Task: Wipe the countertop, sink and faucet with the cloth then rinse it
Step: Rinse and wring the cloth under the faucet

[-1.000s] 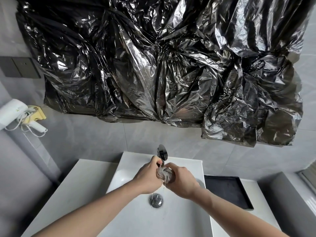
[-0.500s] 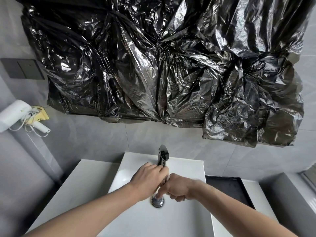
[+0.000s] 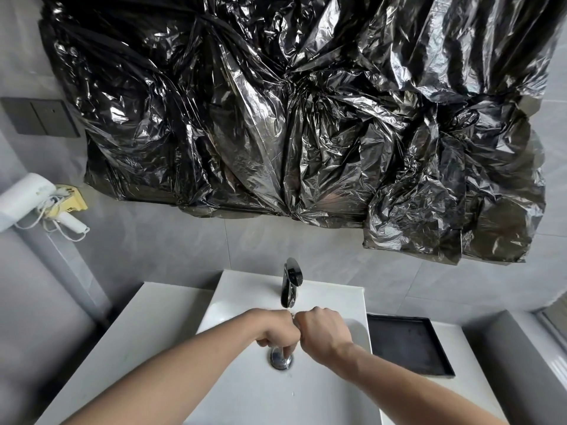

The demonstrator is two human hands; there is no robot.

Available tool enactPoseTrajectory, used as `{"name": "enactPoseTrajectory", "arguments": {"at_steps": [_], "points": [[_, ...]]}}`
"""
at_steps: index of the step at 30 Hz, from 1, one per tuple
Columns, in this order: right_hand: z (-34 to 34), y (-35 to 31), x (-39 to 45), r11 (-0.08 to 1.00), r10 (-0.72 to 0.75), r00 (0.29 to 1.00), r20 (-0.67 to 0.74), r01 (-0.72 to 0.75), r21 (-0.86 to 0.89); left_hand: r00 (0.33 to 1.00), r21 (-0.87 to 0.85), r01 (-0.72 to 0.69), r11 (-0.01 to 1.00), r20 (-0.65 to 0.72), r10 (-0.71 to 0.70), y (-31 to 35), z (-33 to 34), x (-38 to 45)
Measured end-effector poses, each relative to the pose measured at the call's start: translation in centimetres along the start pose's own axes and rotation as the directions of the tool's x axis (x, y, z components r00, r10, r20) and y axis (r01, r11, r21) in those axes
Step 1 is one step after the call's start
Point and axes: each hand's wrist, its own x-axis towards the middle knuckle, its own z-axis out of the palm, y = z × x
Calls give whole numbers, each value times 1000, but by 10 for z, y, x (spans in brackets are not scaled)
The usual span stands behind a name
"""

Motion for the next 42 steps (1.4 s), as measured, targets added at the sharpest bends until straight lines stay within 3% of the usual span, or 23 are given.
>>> {"name": "enactPoseTrajectory", "arguments": {"at_steps": [3, 8, 11, 13, 16, 18, 19, 20, 22, 24, 26, 27, 29, 31, 35, 38, 42], "points": [[1, 2, -3, 1000, -23, 999, -28, 23, -8, 1000, -100, 2, 995, 22, 0, -1, 3, 0], [3, 7, -5, 971, 5, 989, -150, 31, 239, 977, -293, -84, 952, -213, 21, 0, 8, -4], [-1, 12, -6, 960, 18, 975, -222, 46, 277, 935, -399, -185, 898, -354, 35, -8, 5, -13], [-3, 16, -5, 963, 39, 971, -237, 26, 267, 847, -324, -315, 892, -519, 110, -14, 4, -24], [-8, 21, -7, 889, 73, 993, -97, -21, 458, 599, 30, -466, 885, -726, 340, -24, 10, -43], [-16, 22, -8, 728, 40, 996, 74, -79, 680, 435, 346, -477, 808, -706, 559, -34, 15, -47], [-21, 22, -8, 619, 14, 985, 173, -144, 772, 411, 475, -454, 754, -640, 650, -39, 19, -48], [-27, 22, -9, 531, -24, 962, 273, -219, 819, 420, 571, -424, 703, -564, 711, -43, 23, -46], [-35, 18, -10, 455, -153, 896, 416, -310, 835, 454, 648, -397, 650, -478, 752, -48, 28, -42], [-38, 9, -9, 459, -251, 834, 490, -343, 819, 451, 675, -370, 639, -470, 758, -50, 29, -33], [-35, 0, -8, 496, -236, 820, 521, -359, 790, 443, 676, -341, 653, -498, 746, -47, 27, -25], [-33, -4, -7, 520, -194, 831, 521, -363, 773, 489, 643, -331, 690, -509, 709, -43, 23, -26], [-27, -9, -4, 582, -54, 870, 489, -371, 724, 641, 557, -266, 786, -507, 576, -29, 13, -31], [-23, -12, -2, 695, 82, 913, 401, -340, 633, 746, 573, -138, 808, -476, 465, -18, 6, -33], [-15, -14, -1, 907, 162, 976, 145, -205, 367, 812, 549, -35, 835, -471, 344, -6, 4, -23], [-11, -11, -3, 977, 97, 994, 48, -104, 186, 878, 419, -3, 908, -433, 203, -3, 8, -12], [0, -4, -3, 999, 16, 999, 30, -17, 44, 970, 182, -31, 983, -232, 74, -5, 15, 7]]}}
